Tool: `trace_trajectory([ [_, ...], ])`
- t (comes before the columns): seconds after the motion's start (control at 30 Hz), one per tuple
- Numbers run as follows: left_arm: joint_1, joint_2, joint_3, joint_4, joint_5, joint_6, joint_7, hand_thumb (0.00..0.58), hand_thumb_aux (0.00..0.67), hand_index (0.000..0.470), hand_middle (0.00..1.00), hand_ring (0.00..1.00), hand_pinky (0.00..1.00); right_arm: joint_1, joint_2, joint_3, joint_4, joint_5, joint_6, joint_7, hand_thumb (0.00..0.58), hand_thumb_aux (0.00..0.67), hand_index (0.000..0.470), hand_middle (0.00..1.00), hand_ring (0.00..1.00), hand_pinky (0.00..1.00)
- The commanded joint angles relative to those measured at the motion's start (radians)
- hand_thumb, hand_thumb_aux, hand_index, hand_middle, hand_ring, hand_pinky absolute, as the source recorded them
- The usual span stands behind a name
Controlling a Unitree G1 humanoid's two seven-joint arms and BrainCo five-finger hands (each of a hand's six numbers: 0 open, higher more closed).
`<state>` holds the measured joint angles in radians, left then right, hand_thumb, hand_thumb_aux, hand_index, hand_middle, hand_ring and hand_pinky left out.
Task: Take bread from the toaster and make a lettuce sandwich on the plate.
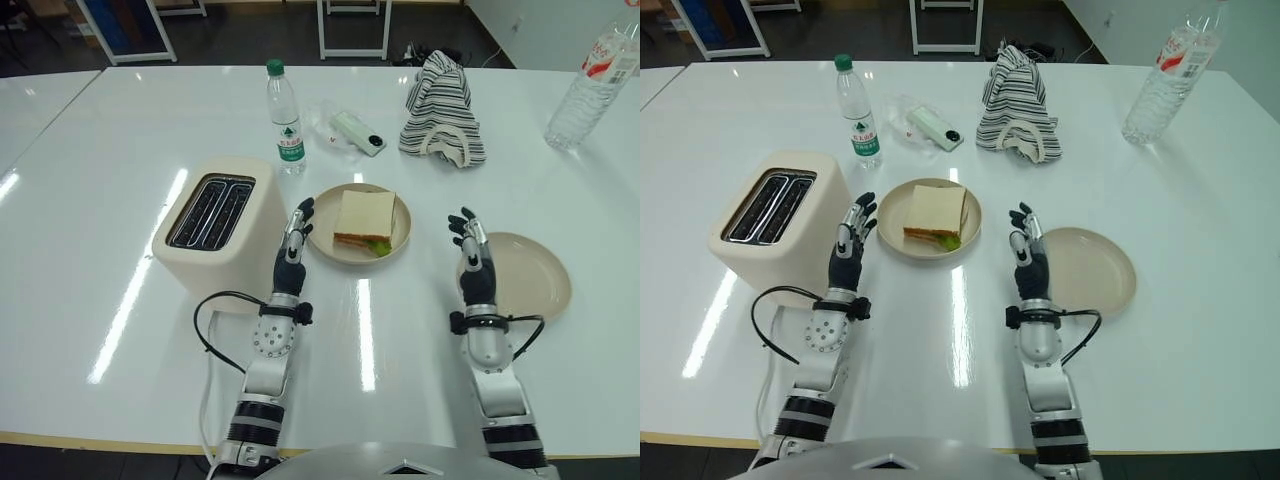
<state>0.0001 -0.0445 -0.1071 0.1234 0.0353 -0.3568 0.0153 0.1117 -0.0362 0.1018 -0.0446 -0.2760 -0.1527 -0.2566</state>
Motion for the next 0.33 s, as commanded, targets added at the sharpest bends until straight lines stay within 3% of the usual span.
trace_trajectory([
  [0.03, 0.024, -0.051, -0.004, 0.054, -0.051, -0.037, -0.014, 0.000, 0.000, 0.000, 0.00, 0.00, 0.00, 0.010, 0.050, 0.016, 0.071, -0.008, -0.040, -0.047, 0.000, 0.000, 0.000, 0.00, 0.00, 0.00],
  [0.33, 0.000, -0.036, -0.013, 0.101, -0.005, -0.097, 0.007, 0.000, 0.000, 0.000, 0.00, 0.00, 0.00, 0.006, 0.058, 0.009, 0.114, -0.026, -0.053, -0.068, 0.000, 0.000, 0.000, 0.00, 0.00, 0.00],
])
